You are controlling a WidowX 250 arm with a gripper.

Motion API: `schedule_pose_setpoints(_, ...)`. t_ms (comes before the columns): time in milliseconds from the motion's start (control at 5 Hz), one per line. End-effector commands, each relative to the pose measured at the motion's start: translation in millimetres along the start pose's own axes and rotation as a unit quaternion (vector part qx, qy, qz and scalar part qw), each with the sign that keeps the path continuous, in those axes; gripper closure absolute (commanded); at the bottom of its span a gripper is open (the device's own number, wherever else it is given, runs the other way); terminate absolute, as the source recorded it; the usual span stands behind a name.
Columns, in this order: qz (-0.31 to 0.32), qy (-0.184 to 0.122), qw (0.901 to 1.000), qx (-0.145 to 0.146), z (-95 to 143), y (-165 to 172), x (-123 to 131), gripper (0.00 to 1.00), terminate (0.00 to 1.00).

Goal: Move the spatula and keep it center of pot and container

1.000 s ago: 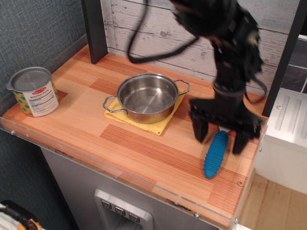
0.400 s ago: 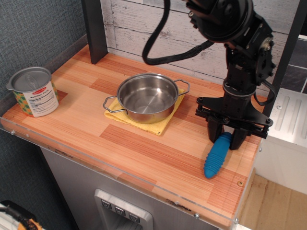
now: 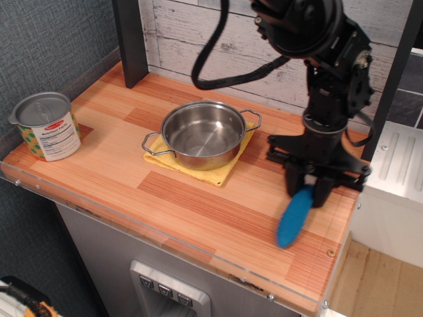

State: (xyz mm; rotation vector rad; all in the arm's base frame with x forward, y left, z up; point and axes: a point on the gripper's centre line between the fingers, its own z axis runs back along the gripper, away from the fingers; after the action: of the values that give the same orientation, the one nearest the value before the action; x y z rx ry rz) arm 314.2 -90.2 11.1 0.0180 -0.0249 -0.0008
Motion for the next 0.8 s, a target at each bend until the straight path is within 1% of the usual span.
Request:
schedule_pose_setpoints(0,0.089,-0.066,0.9938,-0.013,81.3,43.0,3.1,1.00,0.00)
schedule_pose_setpoints(200,0.151,-0.077,0.9854,-0.010,108.0,79.0,-1.8,1.00,0.00)
schedule_pose_setpoints(400,0.223,-0.082,0.9713,-0.005,119.0,123.1,-4.4,1.00,0.00)
schedule_pose_setpoints(600,0.274,-0.080,0.9585,0.004,118.6,169.5,-2.8,1.00,0.00)
